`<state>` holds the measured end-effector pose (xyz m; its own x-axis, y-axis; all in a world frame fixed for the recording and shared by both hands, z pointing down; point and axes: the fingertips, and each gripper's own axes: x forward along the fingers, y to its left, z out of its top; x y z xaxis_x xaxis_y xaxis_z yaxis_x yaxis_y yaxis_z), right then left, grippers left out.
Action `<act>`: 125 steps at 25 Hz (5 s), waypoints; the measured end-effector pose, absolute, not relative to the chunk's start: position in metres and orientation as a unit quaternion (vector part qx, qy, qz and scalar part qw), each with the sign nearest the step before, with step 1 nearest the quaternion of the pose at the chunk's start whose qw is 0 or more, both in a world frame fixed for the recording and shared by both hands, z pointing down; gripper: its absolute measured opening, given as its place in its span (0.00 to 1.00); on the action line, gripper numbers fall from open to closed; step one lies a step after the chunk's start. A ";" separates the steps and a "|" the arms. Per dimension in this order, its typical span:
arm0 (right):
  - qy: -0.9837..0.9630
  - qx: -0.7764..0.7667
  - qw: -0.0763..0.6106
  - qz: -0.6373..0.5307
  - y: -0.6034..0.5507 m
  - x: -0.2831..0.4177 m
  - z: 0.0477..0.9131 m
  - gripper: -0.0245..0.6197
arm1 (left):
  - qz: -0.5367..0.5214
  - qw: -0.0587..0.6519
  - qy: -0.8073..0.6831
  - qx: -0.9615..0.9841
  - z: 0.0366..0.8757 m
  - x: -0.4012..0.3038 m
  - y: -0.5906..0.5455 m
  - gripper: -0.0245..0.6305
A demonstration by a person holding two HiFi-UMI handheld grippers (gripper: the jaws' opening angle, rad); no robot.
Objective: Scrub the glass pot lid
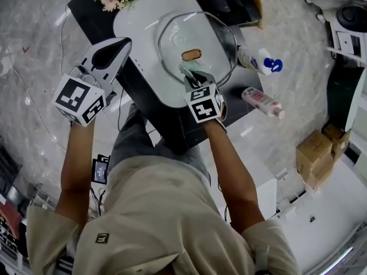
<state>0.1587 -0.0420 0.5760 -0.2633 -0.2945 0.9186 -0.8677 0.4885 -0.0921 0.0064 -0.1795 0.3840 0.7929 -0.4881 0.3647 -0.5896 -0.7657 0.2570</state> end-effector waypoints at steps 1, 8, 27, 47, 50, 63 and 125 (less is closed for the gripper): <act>-0.728 0.408 0.451 0.317 -0.039 0.165 0.571 0.18 | 0.138 0.183 -0.289 0.929 0.381 0.012 -0.180 0.06; -0.693 0.502 0.443 0.266 -0.047 0.248 0.541 0.17 | 0.152 0.186 -0.275 0.931 0.388 0.027 -0.170 0.06; -0.691 0.508 0.443 0.259 -0.153 0.262 0.537 0.18 | 0.106 0.203 -0.295 0.928 0.389 0.023 -0.169 0.06; -0.727 0.421 0.451 0.301 -0.180 0.148 0.586 0.18 | 0.099 0.219 -0.326 0.914 0.417 -0.034 -0.167 0.06; -0.733 0.391 0.495 0.257 -0.175 0.120 0.596 0.18 | 0.095 0.222 -0.328 0.913 0.420 -0.041 -0.166 0.06; -0.742 0.278 0.561 0.241 -0.091 0.058 0.645 0.18 | 0.107 0.215 -0.324 0.915 0.425 -0.055 -0.164 0.06; -0.720 0.688 0.012 0.096 0.060 0.236 0.129 0.15 | 0.110 0.041 -0.151 0.982 0.208 0.037 -0.080 0.06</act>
<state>0.2363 0.0602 0.1290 -0.0538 -0.9873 0.1492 -0.9919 0.0357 -0.1216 0.0367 -0.0799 0.2084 0.9301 -0.2874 0.2288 -0.3053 -0.9511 0.0462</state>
